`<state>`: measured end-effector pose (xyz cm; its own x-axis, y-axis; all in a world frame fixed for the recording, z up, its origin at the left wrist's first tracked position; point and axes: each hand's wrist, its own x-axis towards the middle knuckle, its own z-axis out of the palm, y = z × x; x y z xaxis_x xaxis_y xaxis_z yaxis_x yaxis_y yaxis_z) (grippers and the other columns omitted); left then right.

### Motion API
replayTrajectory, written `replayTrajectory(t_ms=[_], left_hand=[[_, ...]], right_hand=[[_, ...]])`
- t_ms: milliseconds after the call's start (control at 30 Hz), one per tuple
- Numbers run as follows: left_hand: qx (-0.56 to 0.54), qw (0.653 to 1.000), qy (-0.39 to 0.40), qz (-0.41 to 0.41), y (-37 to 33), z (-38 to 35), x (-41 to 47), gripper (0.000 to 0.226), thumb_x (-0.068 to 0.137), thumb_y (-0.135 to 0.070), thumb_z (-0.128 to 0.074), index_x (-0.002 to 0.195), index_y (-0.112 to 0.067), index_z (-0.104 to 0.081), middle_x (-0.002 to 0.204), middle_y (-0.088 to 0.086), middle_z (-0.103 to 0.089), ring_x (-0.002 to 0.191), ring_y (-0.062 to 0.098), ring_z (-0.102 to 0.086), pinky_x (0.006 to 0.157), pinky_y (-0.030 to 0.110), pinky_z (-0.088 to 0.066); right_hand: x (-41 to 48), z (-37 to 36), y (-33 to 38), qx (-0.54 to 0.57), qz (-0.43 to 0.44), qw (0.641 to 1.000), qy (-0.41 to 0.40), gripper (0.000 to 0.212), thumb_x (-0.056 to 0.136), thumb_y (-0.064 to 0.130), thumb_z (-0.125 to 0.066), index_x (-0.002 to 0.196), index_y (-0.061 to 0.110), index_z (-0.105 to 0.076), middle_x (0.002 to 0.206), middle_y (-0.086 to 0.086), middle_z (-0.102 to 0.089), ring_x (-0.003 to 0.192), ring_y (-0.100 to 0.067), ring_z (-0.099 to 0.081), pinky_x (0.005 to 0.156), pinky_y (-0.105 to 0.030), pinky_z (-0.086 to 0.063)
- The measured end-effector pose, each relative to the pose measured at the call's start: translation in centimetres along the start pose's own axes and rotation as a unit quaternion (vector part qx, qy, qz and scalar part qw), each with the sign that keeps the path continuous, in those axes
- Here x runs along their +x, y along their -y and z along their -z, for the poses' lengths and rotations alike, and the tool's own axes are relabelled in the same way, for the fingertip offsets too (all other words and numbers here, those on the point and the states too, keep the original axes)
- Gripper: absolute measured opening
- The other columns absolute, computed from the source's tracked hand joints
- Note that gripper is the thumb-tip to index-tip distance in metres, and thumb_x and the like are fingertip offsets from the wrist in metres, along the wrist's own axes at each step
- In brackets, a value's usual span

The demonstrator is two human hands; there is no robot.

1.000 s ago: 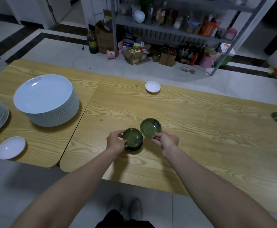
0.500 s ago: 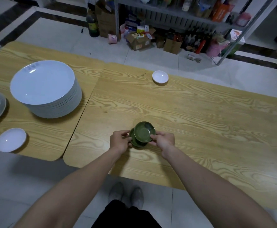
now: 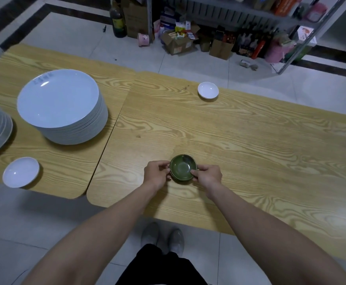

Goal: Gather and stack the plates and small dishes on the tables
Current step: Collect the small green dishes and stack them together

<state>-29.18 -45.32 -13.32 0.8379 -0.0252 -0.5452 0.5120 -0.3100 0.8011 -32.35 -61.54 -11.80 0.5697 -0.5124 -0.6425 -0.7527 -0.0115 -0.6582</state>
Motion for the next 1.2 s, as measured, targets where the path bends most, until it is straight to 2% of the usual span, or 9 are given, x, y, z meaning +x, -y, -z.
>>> replayTrajectory(t_ms=[67,133,233,333,400,467,567,700,1200], left_hand=[[0.012,1.0,0.0,-0.008,-0.3,0.2,0.1,0.026,0.092,0.001,-0.062,0.117,-0.005,-0.069,0.098,0.007,-0.07,0.072,0.019,-0.067,0.071,0.025,-0.059],[0.073,0.997,-0.008,-0.04,-0.9,0.5,0.3,0.024,0.094,-0.007,-0.062,0.115,-0.008,-0.071,0.11,0.009,-0.071,0.095,0.023,-0.068,0.091,0.036,-0.055],[0.215,0.968,0.002,-0.127,-2.7,1.2,0.3,0.027,0.097,-0.016,-0.057,0.121,-0.01,-0.069,0.123,0.008,-0.066,0.114,0.023,-0.06,0.101,0.029,-0.044],[0.395,0.89,0.034,-0.226,-5.3,1.4,0.3,0.039,0.098,-0.029,-0.052,0.134,-0.017,-0.058,0.14,0.007,-0.053,0.129,0.026,-0.046,0.105,0.036,-0.039],[0.504,0.817,0.055,-0.274,-7.2,1.0,0.1,0.05,0.098,-0.04,-0.047,0.144,-0.023,-0.045,0.154,0.006,-0.036,0.14,0.031,-0.031,0.11,0.044,-0.033],[0.559,0.768,0.076,-0.304,-9.2,-0.1,-0.5,0.059,0.098,-0.048,-0.044,0.151,-0.028,-0.029,0.162,0.004,-0.016,0.148,0.034,-0.014,0.116,0.05,-0.023],[0.591,0.722,0.094,-0.346,-12.1,-2.5,-2.1,0.065,0.098,-0.05,-0.043,0.155,-0.03,-0.017,0.165,0.003,-0.002,0.15,0.034,-0.002,0.118,0.054,-0.014],[0.594,0.689,0.1,-0.402,-14.9,-7.0,-4.7,0.067,0.098,-0.051,-0.042,0.155,-0.029,-0.014,0.165,0.004,0.0,0.15,0.034,0.0,0.118,0.055,-0.013],[0.576,0.648,0.131,-0.481,-16.4,-33.0,-18.1,0.066,0.096,-0.048,-0.048,0.153,-0.029,-0.021,0.164,0.007,-0.006,0.15,0.034,-0.007,0.117,0.056,-0.016]], right_hand=[[0.0,0.0,-0.2,-0.014,0.006,1.0,-0.004,0.036,0.081,0.005,-0.08,0.115,0.002,-0.07,0.1,-0.009,-0.072,0.071,-0.017,-0.07,0.067,-0.024,-0.059],[-0.1,0.2,-0.1,-0.067,0.034,0.997,-0.015,0.038,0.081,0.013,-0.081,0.116,0.004,-0.07,0.111,-0.009,-0.072,0.093,-0.023,-0.07,0.09,-0.032,-0.056],[-1.3,1.3,0.9,-0.203,0.13,0.971,0.001,0.043,0.089,0.022,-0.073,0.127,0.006,-0.066,0.121,-0.011,-0.069,0.113,-0.023,-0.063,0.1,-0.028,-0.046],[-2.4,2.9,2.3,-0.386,0.223,0.895,0.013,0.058,0.095,0.038,-0.061,0.146,0.013,-0.047,0.146,-0.01,-0.051,0.134,-0.028,-0.047,0.109,-0.037,-0.039],[-3.1,4.3,3.2,-0.519,0.254,0.816,0.011,0.068,0.098,0.049,-0.051,0.155,0.019,-0.028,0.159,-0.011,-0.03,0.146,-0.03,-0.029,0.117,-0.046,-0.025],[-3.7,6.0,4.0,-0.58,0.25,0.775,0.005,0.075,0.098,0.056,-0.043,0.158,0.024,-0.011,0.165,-0.011,-0.01,0.152,-0.033,-0.009,0.119,-0.056,-0.01],[-4.7,9.3,4.6,-0.597,0.223,0.77,-0.027,0.079,0.098,0.06,-0.04,0.159,0.028,0.0,0.166,-0.011,0.003,0.152,-0.036,0.002,0.118,-0.062,-0.005],[-5.6,15.1,4.2,-0.585,0.196,0.782,-0.088,0.08,0.098,0.061,-0.04,0.159,0.028,0.001,0.166,-0.011,0.004,0.152,-0.037,0.002,0.118,-0.062,-0.005],[-6.0,41.4,-8.8,-0.518,0.115,0.833,-0.159,0.08,0.098,0.057,-0.042,0.159,0.027,0.001,0.166,-0.011,0.002,0.152,-0.035,0.0,0.118,-0.059,-0.009]])
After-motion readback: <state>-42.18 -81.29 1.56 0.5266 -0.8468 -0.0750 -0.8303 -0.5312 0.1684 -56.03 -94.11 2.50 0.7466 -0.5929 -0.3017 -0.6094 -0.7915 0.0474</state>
